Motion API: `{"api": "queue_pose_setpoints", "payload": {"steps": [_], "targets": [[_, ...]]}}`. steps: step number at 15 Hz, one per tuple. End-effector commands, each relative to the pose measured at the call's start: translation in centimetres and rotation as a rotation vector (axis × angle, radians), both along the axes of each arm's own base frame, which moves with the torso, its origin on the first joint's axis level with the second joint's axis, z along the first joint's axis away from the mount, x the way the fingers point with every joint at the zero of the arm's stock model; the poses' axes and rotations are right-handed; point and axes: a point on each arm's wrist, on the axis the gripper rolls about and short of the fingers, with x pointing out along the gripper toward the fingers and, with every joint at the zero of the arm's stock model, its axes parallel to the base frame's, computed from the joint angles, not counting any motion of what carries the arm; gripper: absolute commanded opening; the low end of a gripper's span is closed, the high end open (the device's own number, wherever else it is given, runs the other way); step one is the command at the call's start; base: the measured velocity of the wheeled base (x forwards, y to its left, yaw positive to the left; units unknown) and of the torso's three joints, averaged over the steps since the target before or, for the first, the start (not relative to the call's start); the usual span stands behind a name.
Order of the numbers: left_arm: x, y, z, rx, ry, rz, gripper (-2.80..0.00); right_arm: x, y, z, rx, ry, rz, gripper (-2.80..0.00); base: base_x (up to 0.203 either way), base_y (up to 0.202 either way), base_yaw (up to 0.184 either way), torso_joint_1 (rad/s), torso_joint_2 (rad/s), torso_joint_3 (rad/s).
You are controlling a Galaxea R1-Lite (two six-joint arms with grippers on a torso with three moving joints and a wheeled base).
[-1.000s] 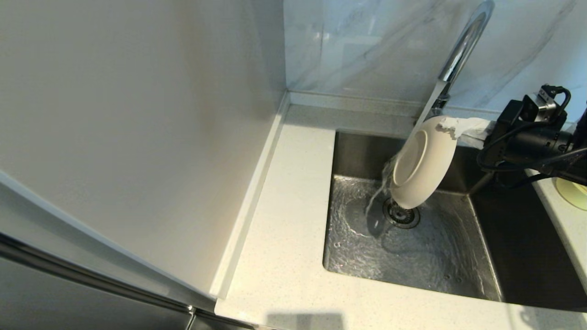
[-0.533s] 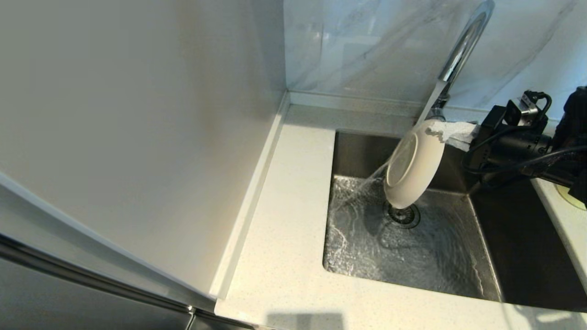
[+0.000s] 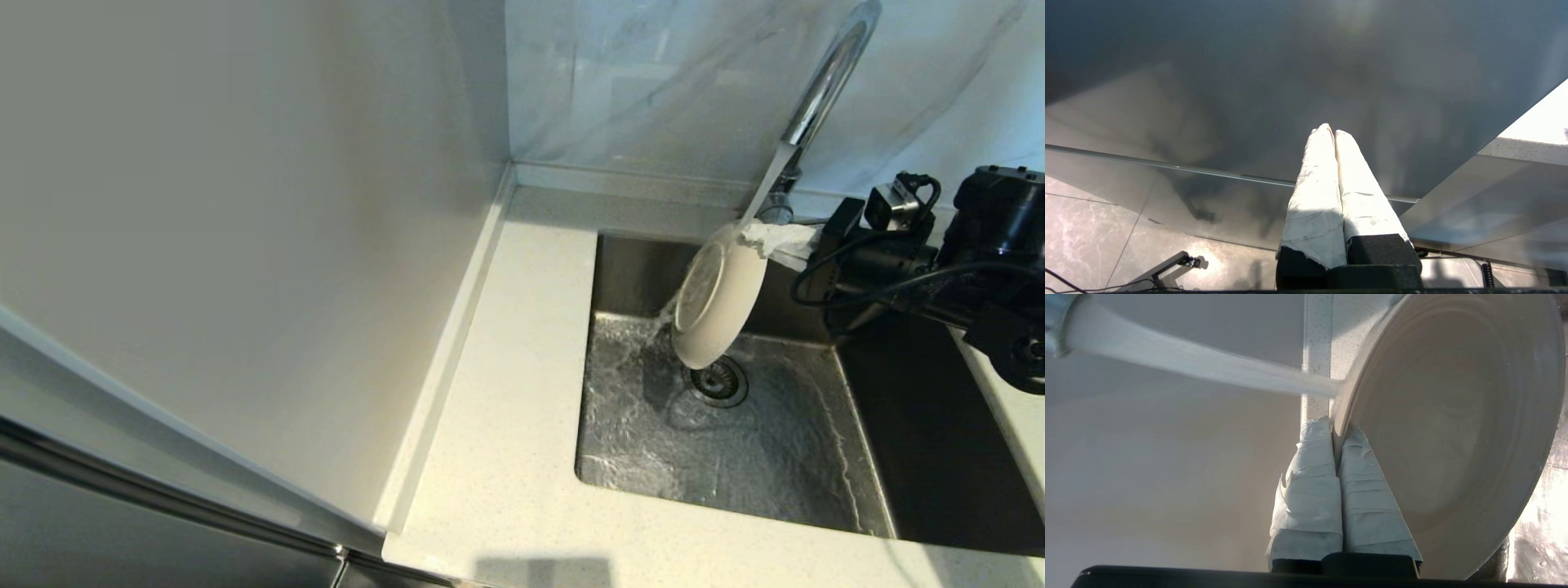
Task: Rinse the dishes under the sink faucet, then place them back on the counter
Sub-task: Rinse the plate, then place the plate on the table
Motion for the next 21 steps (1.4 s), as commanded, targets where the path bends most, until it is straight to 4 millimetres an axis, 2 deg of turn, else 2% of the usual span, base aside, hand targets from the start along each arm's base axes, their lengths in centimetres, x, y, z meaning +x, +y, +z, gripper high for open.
{"api": "queue_pose_setpoints", "payload": {"steps": [1,5,9,12,15,17,21], "targets": [[0.0,0.0,0.0,-0.001,0.0,0.0,-2.8,0.4,0.0,-0.2,0.005,0.003,0.004,-2.8,0.0,0.0,0.0,0.0,0.0,0.0],[0.0,0.0,0.0,0.001,0.0,0.0,-2.8,0.0,0.0,0.0,0.003,-0.002,0.003,-2.8,0.0,0.0,0.0,0.0,0.0,0.0],[0.0,0.0,0.0,0.0,0.0,0.0,-2.8,-2.6,-0.4,0.0,-0.025,-0.008,-0.007,-2.8,0.0,0.0,0.0,0.0,0.0,0.0],[0.0,0.0,0.0,0.0,0.0,0.0,-2.8,-6.3,-0.9,0.7,-0.086,-0.066,-0.022,-2.8,0.0,0.0,0.0,0.0,0.0,0.0],[0.0,0.0,0.0,0.001,0.0,0.0,-2.8,-11.9,-1.3,-1.3,-0.317,-0.186,-0.039,-2.8,0.0,0.0,0.0,0.0,0.0,0.0],[0.0,0.0,0.0,0.0,-0.001,0.0,-2.8,-15.0,-1.9,-1.8,-0.477,-0.298,-0.079,-2.8,0.0,0.0,0.0,0.0,0.0,0.0],[0.0,0.0,0.0,-0.001,0.0,0.0,-2.8,-18.5,-3.4,-2.5,-0.8,-0.456,-0.163,-2.8,0.0,0.0,0.0,0.0,0.0,0.0]]}}
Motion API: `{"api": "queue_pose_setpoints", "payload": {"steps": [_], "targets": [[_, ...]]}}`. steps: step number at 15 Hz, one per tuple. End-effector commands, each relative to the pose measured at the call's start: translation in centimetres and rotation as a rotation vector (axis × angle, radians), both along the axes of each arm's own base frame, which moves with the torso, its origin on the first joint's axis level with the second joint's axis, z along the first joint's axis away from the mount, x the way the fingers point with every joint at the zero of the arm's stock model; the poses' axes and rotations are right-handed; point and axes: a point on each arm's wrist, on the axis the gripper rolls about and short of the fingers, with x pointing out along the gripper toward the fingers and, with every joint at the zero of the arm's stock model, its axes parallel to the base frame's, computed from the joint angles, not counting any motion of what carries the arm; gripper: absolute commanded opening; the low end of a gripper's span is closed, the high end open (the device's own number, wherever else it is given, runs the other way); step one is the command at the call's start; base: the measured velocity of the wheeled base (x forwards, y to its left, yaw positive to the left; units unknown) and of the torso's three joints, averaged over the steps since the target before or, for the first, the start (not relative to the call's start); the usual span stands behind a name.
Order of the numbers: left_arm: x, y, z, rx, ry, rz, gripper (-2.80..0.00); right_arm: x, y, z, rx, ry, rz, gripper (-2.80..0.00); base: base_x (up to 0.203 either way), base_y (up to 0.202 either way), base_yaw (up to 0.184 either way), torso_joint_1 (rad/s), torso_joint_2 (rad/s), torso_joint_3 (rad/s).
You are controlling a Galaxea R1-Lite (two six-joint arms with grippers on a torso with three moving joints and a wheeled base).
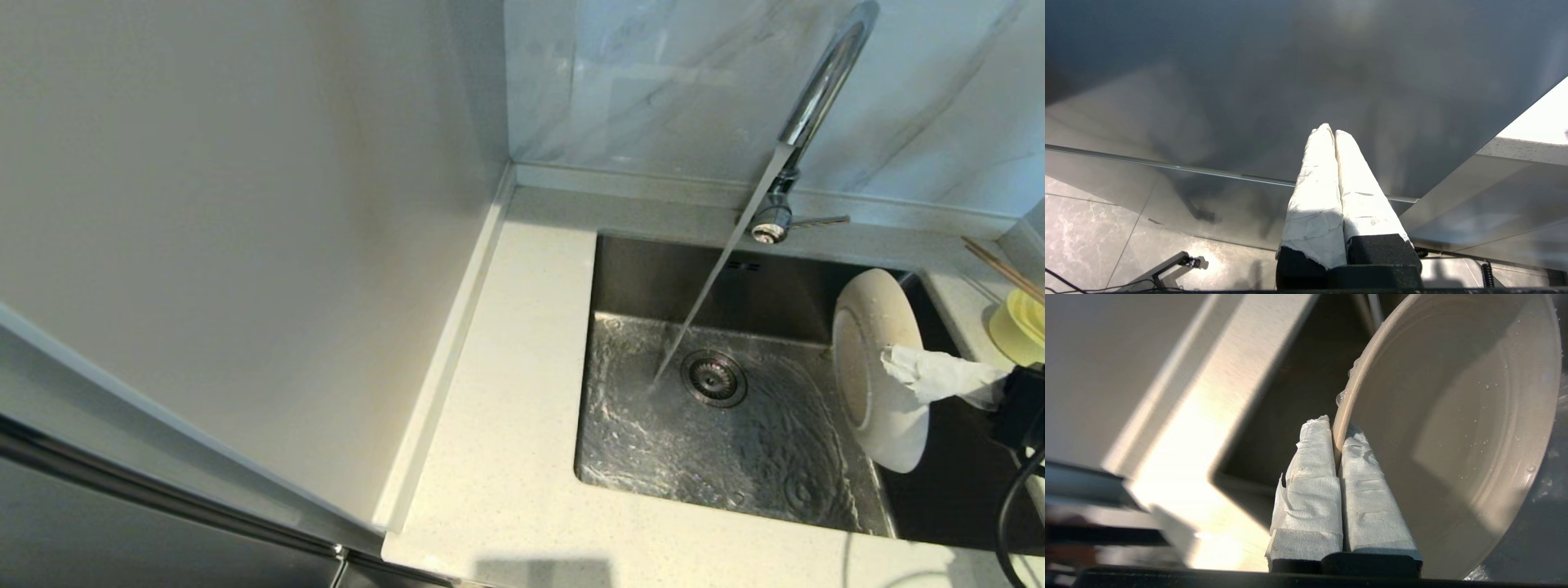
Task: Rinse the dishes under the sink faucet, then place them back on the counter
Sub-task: Place the plate on the table
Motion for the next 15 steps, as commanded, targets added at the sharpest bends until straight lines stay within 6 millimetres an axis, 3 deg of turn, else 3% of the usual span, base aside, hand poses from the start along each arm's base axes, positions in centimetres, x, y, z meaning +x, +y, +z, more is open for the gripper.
{"api": "queue_pose_setpoints", "payload": {"steps": [1,3,5,6,9,10,11,13,15], "targets": [[0.0,0.0,0.0,-0.001,0.0,0.0,-2.8,-2.0,-0.1,1.0,-0.135,-0.138,-0.017,-2.8,0.0,0.0,0.0,0.0,0.0,0.0],[0.0,0.0,0.0,0.0,-0.001,0.0,-2.8,-3.4,0.2,1.0,-0.155,-0.152,-0.011,-2.8,0.0,0.0,0.0,0.0,0.0,0.0],[0.0,0.0,0.0,-0.001,0.001,0.0,-2.8,-3.5,1.2,-2.9,-0.157,0.039,0.075,-2.8,0.0,0.0,0.0,0.0,0.0,0.0],[0.0,0.0,0.0,-0.001,0.0,0.0,-2.8,-3.4,1.3,-2.8,-0.148,0.046,0.074,-2.8,0.0,0.0,0.0,0.0,0.0,0.0],[0.0,0.0,0.0,-0.001,-0.001,0.0,-2.8,-3.4,1.3,2.8,-0.101,-0.056,0.045,-2.8,0.0,0.0,0.0,0.0,0.0,0.0],[0.0,0.0,0.0,-0.001,0.0,0.0,-2.8,-3.5,1.3,3.6,-0.108,-0.059,0.045,-2.8,0.0,0.0,0.0,0.0,0.0,0.0],[0.0,0.0,0.0,0.0,0.001,0.0,-2.8,-3.5,1.3,3.2,-0.126,-0.036,0.049,-2.8,0.0,0.0,0.0,0.0,0.0,0.0],[0.0,0.0,0.0,0.0,0.0,0.0,-2.8,-4.3,1.4,0.1,-0.142,0.093,0.06,-2.8,0.0,0.0,0.0,0.0,0.0,0.0],[0.0,0.0,0.0,-0.001,0.0,0.0,-2.8,-4.8,1.4,0.1,-0.109,0.161,0.046,-2.8,0.0,0.0,0.0,0.0,0.0,0.0]]}}
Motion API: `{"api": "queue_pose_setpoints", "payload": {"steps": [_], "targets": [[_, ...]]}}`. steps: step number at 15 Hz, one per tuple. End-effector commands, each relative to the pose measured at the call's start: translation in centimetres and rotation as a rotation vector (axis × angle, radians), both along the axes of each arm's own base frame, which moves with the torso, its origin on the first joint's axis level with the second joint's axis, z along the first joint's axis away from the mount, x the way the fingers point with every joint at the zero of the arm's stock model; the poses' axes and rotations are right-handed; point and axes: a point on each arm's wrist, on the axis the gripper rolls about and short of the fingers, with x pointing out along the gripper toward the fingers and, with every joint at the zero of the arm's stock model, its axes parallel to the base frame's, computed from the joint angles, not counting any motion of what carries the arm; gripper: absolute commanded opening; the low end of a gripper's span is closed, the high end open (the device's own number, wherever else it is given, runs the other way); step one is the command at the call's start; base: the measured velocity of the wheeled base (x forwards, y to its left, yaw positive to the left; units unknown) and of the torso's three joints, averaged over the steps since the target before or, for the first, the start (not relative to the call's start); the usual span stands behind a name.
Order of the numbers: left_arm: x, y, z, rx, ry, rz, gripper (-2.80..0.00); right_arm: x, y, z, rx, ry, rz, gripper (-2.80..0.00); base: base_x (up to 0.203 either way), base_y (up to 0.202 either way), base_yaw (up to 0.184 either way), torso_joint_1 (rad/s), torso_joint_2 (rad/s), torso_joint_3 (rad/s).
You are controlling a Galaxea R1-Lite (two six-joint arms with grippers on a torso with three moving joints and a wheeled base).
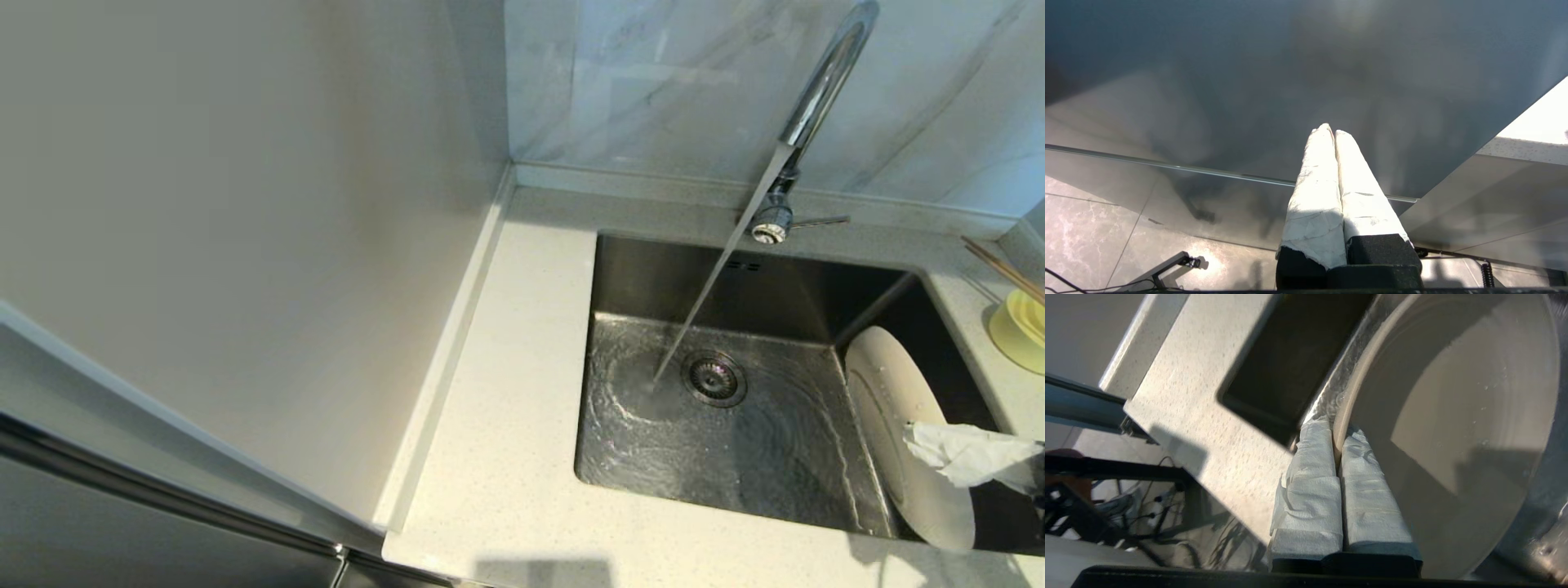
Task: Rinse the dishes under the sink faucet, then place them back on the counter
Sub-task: Place the plate on the table
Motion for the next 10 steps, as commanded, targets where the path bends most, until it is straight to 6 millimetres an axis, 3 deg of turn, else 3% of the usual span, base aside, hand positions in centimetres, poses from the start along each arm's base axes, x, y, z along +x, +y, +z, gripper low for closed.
{"api": "queue_pose_setpoints", "payload": {"steps": [1,3,5,7,8,10], "targets": [[0.0,0.0,0.0,-0.001,0.0,0.0,-2.8,-0.5,0.1,1.3,0.013,0.018,-0.004,-2.8,0.0,0.0,0.0,0.0,0.0,0.0],[0.0,0.0,0.0,-0.001,0.0,0.0,-2.8,-1.2,0.2,3.7,0.017,0.018,-0.012,-2.8,0.0,0.0,0.0,0.0,0.0,0.0],[0.0,0.0,0.0,-0.001,0.0,0.0,-2.8,-3.2,0.4,3.8,0.026,0.012,-0.02,-2.8,0.0,0.0,0.0,0.0,0.0,0.0],[0.0,0.0,0.0,-0.001,0.0,0.0,-2.8,-4.9,0.6,5.8,0.057,-0.044,-0.032,-2.8,0.0,0.0,0.0,0.0,0.0,0.0],[0.0,0.0,0.0,0.0,0.0,0.0,-2.8,-5.4,0.6,5.6,0.058,-0.04,-0.034,-2.8,0.0,0.0,0.0,0.0,0.0,0.0],[0.0,0.0,0.0,-0.001,0.0,0.0,-2.8,-5.7,0.6,2.3,0.0,0.04,-0.024,-2.8,0.0,0.0,0.0,0.0,0.0,0.0]]}}
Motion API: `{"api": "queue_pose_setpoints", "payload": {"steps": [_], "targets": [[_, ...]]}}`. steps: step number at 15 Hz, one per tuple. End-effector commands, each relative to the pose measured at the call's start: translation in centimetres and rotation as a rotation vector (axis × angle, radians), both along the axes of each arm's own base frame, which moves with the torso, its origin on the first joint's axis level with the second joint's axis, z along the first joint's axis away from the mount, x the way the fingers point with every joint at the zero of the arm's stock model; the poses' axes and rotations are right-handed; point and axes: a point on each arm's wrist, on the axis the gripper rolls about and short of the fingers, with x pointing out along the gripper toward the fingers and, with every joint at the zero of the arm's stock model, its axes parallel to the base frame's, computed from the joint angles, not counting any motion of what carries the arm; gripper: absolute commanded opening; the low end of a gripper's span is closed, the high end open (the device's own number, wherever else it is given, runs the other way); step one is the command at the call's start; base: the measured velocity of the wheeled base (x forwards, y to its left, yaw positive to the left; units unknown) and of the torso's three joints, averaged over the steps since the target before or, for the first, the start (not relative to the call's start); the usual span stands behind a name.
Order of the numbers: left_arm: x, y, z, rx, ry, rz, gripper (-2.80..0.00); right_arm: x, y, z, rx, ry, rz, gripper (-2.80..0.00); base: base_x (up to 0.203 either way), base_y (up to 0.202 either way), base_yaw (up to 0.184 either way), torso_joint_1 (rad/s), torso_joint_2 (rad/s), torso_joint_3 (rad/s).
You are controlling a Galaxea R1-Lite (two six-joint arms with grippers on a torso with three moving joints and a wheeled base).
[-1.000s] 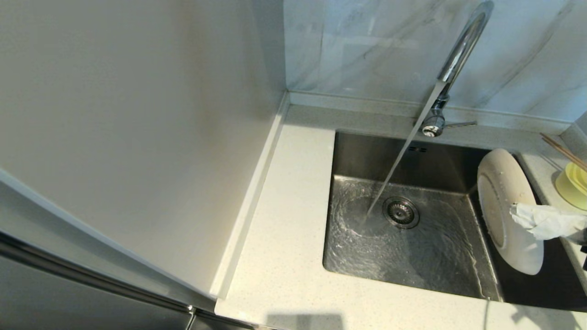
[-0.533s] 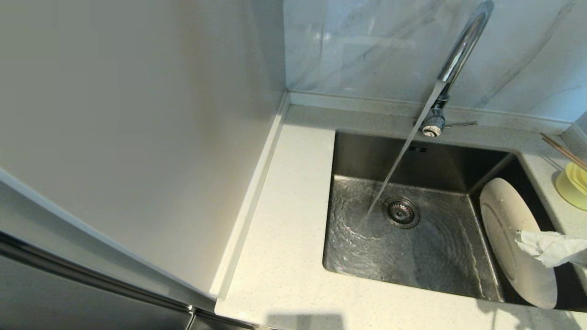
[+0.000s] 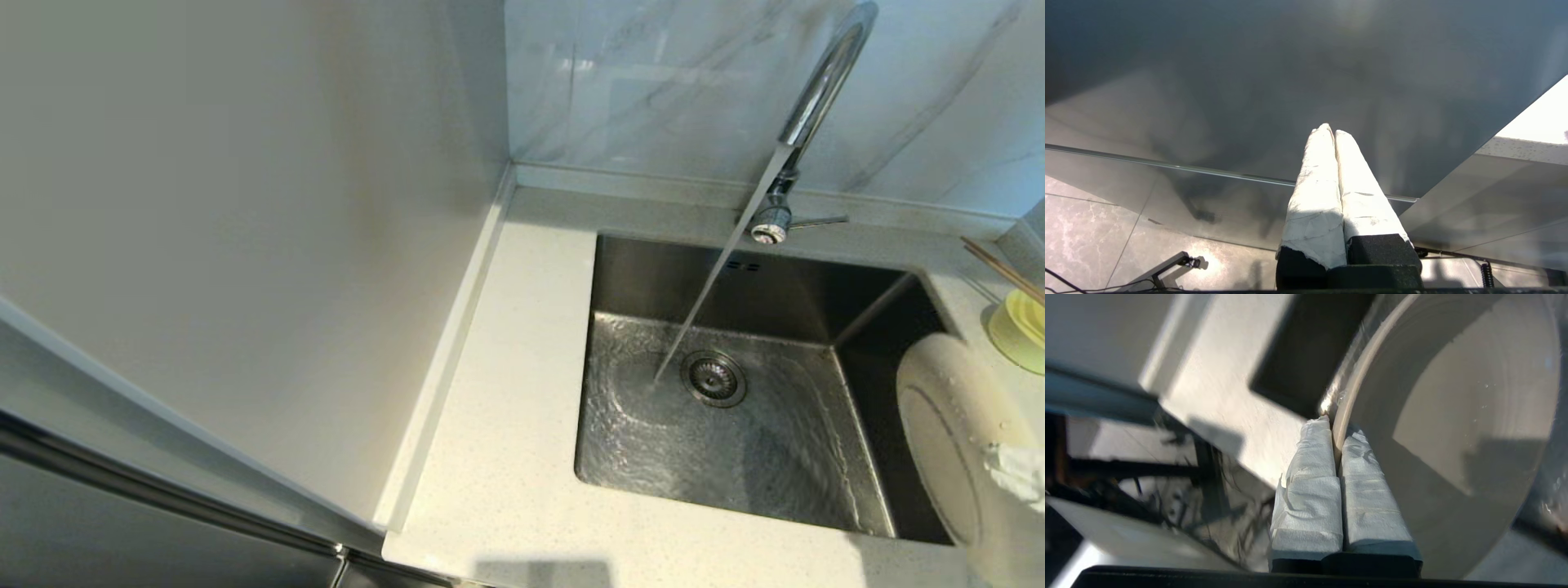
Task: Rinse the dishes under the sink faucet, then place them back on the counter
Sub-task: Place the plate on the table
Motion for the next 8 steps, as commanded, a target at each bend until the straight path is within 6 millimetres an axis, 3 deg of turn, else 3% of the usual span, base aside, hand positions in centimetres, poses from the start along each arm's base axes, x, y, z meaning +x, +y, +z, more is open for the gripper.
{"api": "queue_pose_setpoints", "payload": {"steps": [1,5,8], "targets": [[0.0,0.0,0.0,0.001,0.0,0.0,-2.8,-0.8,0.1,-2.1,-0.069,0.013,0.014,-2.8,0.0,0.0,0.0,0.0,0.0,0.0],[0.0,0.0,0.0,-0.001,0.0,0.0,-2.8,-0.8,-0.4,-2.2,-0.462,-0.116,-0.048,-2.8,0.0,0.0,0.0,0.0,0.0,0.0],[0.0,0.0,0.0,-0.001,0.0,0.0,-2.8,-0.1,-0.7,-5.4,-0.595,0.023,-0.068,-2.8,0.0,0.0,0.0,0.0,0.0,0.0]]}}
